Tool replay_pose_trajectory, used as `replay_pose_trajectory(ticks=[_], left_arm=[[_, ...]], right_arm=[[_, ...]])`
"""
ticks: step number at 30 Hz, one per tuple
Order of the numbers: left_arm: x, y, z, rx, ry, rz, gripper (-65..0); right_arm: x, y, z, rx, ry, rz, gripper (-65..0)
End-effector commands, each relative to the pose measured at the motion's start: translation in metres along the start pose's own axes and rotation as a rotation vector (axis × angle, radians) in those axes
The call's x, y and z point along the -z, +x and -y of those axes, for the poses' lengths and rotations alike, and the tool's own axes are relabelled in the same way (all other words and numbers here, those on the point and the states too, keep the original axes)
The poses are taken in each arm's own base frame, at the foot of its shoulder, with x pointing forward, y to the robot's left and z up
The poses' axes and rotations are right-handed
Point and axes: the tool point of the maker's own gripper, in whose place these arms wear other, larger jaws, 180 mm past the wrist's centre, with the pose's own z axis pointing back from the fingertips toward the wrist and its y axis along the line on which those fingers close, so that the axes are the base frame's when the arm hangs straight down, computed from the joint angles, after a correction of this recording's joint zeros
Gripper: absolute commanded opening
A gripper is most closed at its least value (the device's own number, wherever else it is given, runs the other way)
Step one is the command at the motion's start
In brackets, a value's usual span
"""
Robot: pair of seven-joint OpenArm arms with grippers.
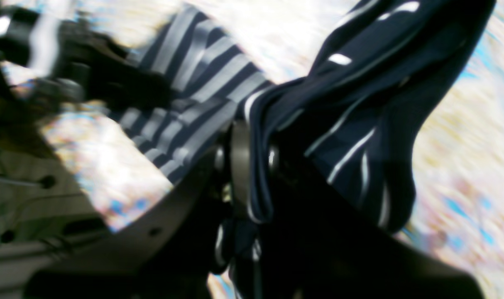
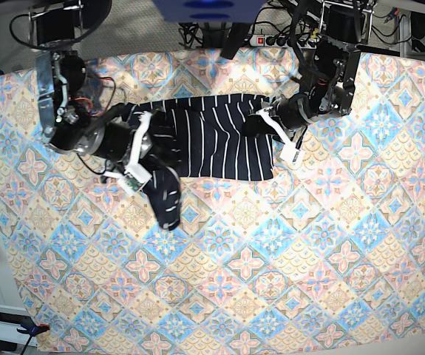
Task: Fold the T-shirt properly
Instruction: 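Fold the strip end held by the right gripper toward the left gripper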
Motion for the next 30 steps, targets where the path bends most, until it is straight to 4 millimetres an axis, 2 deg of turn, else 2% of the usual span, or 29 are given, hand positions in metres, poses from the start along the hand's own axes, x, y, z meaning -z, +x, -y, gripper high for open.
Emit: replay_pose_trajectory(ticks=[1,4,8,10,13,15,18,23,26,27,30], left_arm=[[-0.001,0.003,0.001,0.021,0.001,-0.002,-56.9],[-0.001,0.003,0.001,0.020,0.000,-0.001,-56.9],[-0.002,0.005,0.000,0.019,0.001,0.002,-57.0],[-0.007,0.003,-0.005,0.028,0.012,-0.003,-56.8],[-0.013,0.014,0.005,0.064,-0.001,0.030,-56.7],[-0.015,0.014,0.009,0.075,-0.007,0.036,-56.6],[-0.024,0.012,-0.001,0.081,0.017,0.031,-56.4],[-0.025,0.007,-0.002,0.078,0.019,0.024,-46.9],[-0.025,0.009,-0.002,0.080,0.019,0.028,-41.9],[-0.025,0.009,-0.002,0.081,0.020,0.027,-40.9],[-0.025,0.009,-0.002,0.080,0.020,0.027,-40.4]], right_arm=[[0.000,0.022,-0.006,-0.023,0.020,0.070,-63.3],[0.015,0.034,-0.025,-0.045,0.077,0.092,-63.2],[0.034,0.039,-0.047,-0.096,0.114,0.072,-63.2],[0.044,0.038,-0.061,-0.134,0.134,0.049,-63.2],[0.054,0.032,-0.075,-0.178,0.151,0.010,-63.2],[0.059,0.030,-0.080,-0.201,0.152,-0.006,-63.2],[0.063,0.028,-0.080,-0.221,0.136,-0.024,-63.2],[0.076,0.013,-0.077,-0.175,0.150,-0.066,-63.0],[0.084,0.007,-0.085,-0.177,0.183,-0.089,-60.7],[0.086,0.010,-0.088,-0.196,0.193,-0.088,-59.3],[0.089,0.014,-0.096,-0.224,0.215,-0.088,-54.8]])
